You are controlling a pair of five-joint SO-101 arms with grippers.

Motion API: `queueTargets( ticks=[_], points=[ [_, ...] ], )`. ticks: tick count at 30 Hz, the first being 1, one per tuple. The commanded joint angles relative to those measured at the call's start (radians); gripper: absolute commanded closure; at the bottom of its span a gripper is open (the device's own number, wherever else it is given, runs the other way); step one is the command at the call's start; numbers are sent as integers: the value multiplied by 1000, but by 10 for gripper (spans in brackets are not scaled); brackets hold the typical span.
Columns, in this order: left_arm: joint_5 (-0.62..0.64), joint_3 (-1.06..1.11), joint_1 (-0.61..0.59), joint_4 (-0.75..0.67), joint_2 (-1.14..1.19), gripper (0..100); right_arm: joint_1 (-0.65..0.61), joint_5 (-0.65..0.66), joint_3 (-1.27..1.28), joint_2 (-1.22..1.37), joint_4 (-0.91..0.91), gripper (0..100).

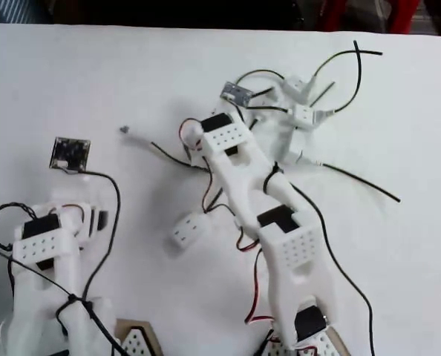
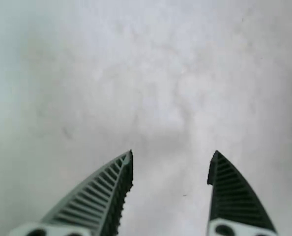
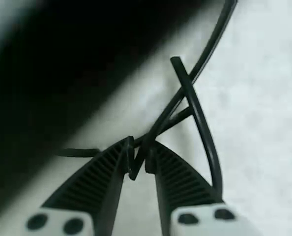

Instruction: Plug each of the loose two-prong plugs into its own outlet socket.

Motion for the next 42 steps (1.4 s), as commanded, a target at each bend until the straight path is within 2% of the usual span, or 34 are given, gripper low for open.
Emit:
queueTargets(
  ticks=[1,17,20,25,33,42],
  points=[
    [-11,-5,-8,-9,-33,751,5,2,-25,-76,22,981],
    [-11,-3,-8,-11,-33,751,5,155,-17,-335,133,981],
    [-11,-3,-8,-11,-33,751,5,152,-17,-320,104,965],
    [-11,-3,-8,-11,-33,751,24,155,-26,-249,25,842],
    [-12,-3,-7,-11,-33,751,-73,146,-26,-248,15,872],
    [-12,-3,-7,-11,-33,751,-151,94,-28,-145,-137,872]
  ],
)
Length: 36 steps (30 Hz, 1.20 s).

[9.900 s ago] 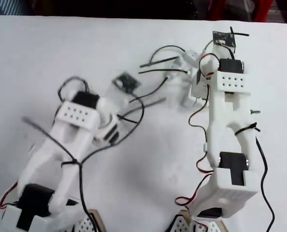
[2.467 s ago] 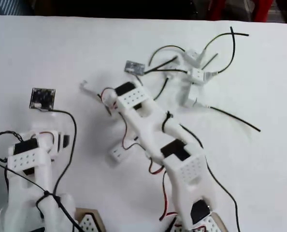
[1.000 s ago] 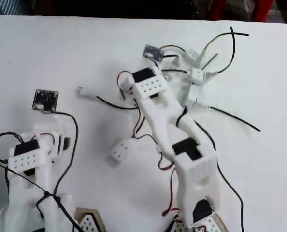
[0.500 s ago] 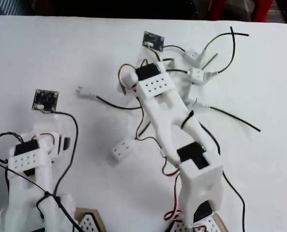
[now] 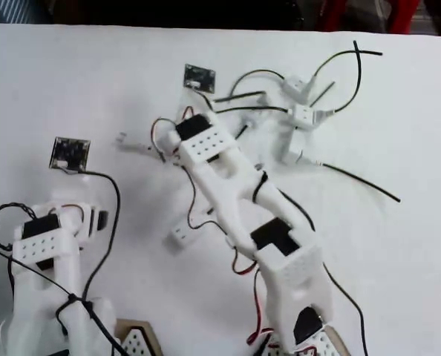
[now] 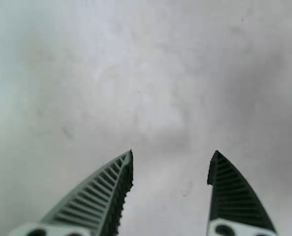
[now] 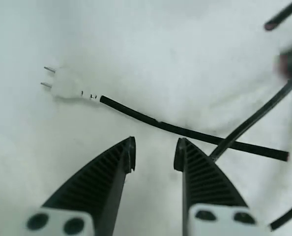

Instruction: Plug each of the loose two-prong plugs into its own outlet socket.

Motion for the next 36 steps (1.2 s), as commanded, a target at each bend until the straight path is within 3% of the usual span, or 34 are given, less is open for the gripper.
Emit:
queueTargets(
  ticks=[1,10,17,26,36],
  points=[
    [-11,-3,-7,-11,-31,751,-21,-11,-29,-1,-53,872],
    [-11,-3,-7,-12,-31,751,-76,295,-115,21,-67,872],
    [-11,-3,-5,-12,-31,751,-102,443,-227,168,-61,872],
    [-11,-3,-7,-12,-31,751,-101,512,-402,337,-53,872],
    [-11,-3,-7,-11,-31,751,-58,583,-545,352,82,872]
  ],
)
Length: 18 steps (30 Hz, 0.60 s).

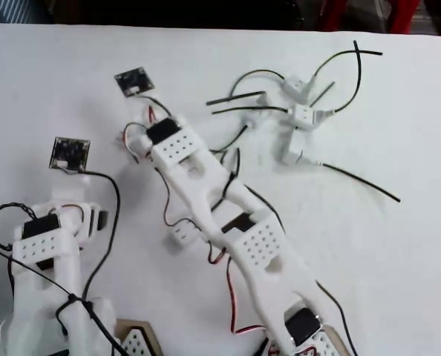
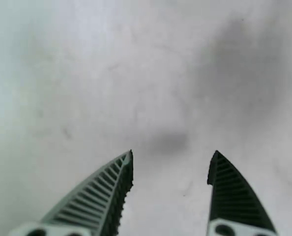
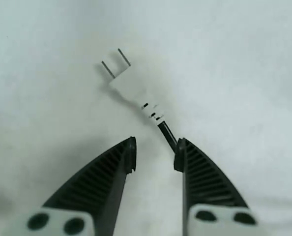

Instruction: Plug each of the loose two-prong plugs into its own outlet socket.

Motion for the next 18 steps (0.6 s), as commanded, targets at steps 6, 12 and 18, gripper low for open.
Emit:
queueTargets(
  ticks=[6,12,18],
  points=[
    [-11,-3,-7,-11,-31,751,10,89,-66,81,-33,872],
    [-11,-3,-7,-11,-31,751,10,135,-66,139,-58,877],
    [-11,-3,-7,-11,-31,751,16,176,-66,133,-39,973]
  ],
)
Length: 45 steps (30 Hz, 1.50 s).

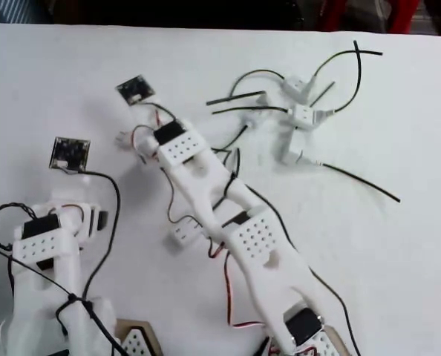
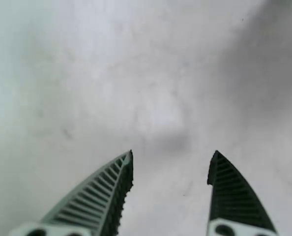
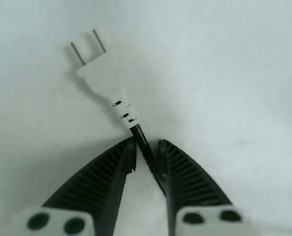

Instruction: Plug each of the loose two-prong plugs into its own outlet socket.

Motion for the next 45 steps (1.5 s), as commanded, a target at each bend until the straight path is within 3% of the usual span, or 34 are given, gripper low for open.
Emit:
queueTargets(
  ticks=[1,30,45],
  points=[
    [-11,-3,-7,-11,-31,751,-2,44,-25,-12,16,985],
    [-11,-2,-7,-17,-27,751,170,57,-17,-638,631,981],
    [-11,-2,-7,-17,-25,751,295,58,430,-1036,611,981]
  ],
)
